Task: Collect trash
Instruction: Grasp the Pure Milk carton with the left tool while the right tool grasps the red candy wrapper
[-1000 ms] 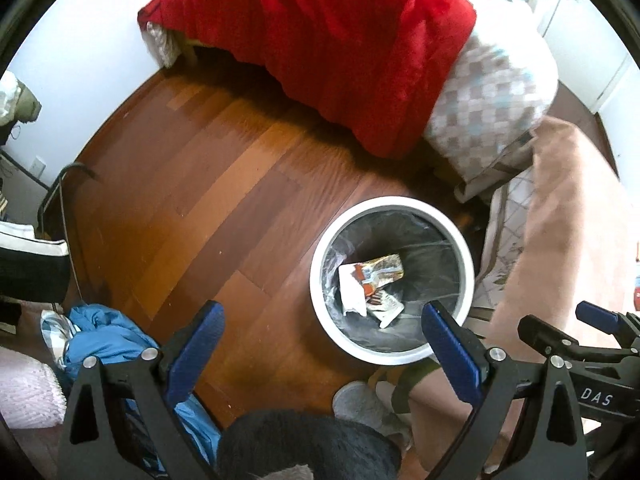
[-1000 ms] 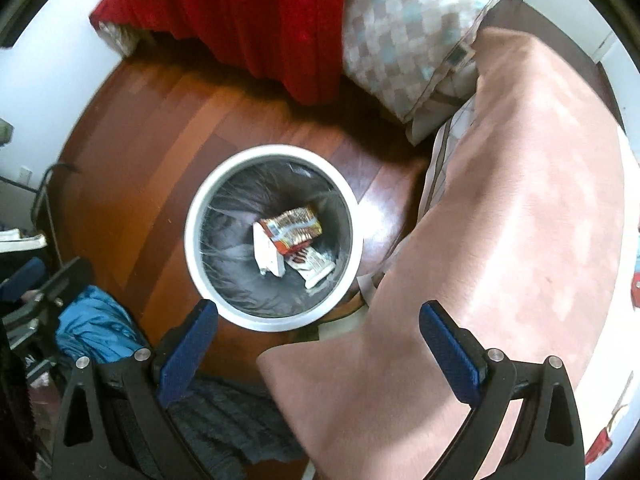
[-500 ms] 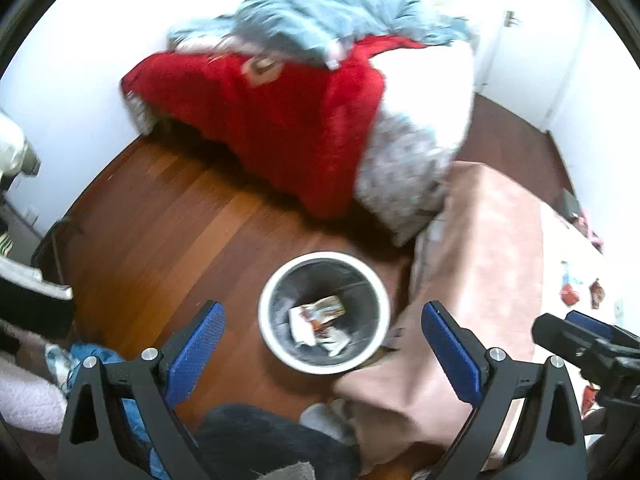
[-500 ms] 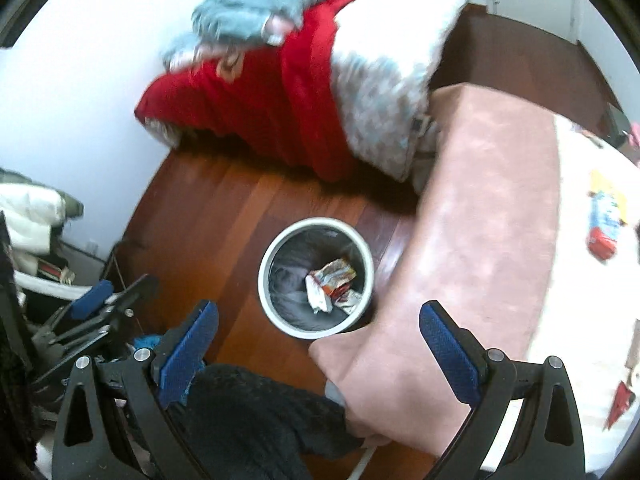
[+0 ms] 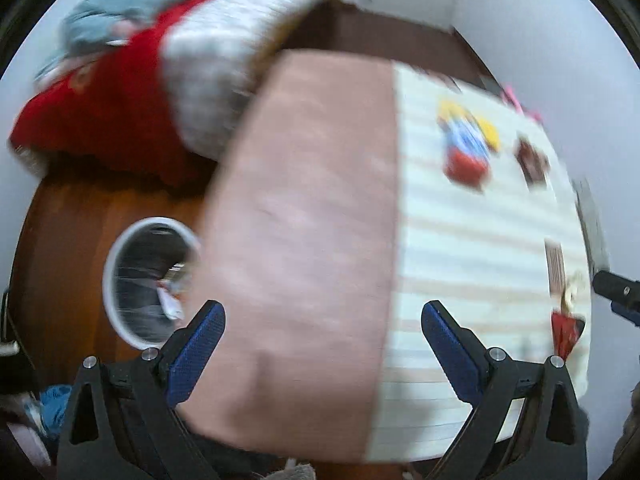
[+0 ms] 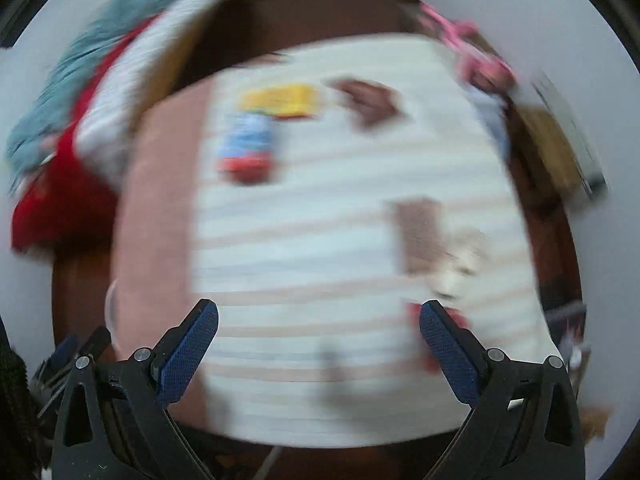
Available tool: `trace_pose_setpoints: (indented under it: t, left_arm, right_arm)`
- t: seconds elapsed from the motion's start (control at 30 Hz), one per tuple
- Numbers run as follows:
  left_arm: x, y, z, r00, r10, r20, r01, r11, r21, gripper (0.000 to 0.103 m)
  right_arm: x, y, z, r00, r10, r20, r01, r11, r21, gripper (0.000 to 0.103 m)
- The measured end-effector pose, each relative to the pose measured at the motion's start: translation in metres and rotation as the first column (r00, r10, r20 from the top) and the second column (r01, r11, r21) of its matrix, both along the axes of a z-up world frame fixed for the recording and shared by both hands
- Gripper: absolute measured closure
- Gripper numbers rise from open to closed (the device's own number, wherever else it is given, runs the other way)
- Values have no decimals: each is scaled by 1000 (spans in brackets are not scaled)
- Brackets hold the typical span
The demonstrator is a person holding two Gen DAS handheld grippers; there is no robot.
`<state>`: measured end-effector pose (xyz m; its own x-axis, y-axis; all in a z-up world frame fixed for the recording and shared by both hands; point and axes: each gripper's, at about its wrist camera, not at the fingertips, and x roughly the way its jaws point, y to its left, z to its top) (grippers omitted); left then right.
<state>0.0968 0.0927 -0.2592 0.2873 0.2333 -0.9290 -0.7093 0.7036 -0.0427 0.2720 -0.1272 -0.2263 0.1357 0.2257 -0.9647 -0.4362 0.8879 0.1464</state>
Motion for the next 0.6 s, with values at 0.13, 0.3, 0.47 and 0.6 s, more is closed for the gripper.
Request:
trace_pose_setpoints:
  t: [0.13,0.3,0.47,0.6]
  left_arm:
    - [42,-38,-30,994,-91,-63,90,996,-19,3]
    - [60,-62,-45,985,-136,-104,134,991,-27,3]
    - [63,-66,-52,982,-143,-125,141,990,-23,3]
    - [63,-63,-46,983,-140,-115,139,990,-18,3]
  right_arm:
    - [16,-30,-34,999,35,-33,-37,998,-60,2]
    - [17,-33,-65,993,105,-45,-110,989,-103,16]
    - [12,-37,-81,992,111,-60,-117,988,-97,55]
    - [7,-35,-68,993,107,-40,-109,994,-33,72]
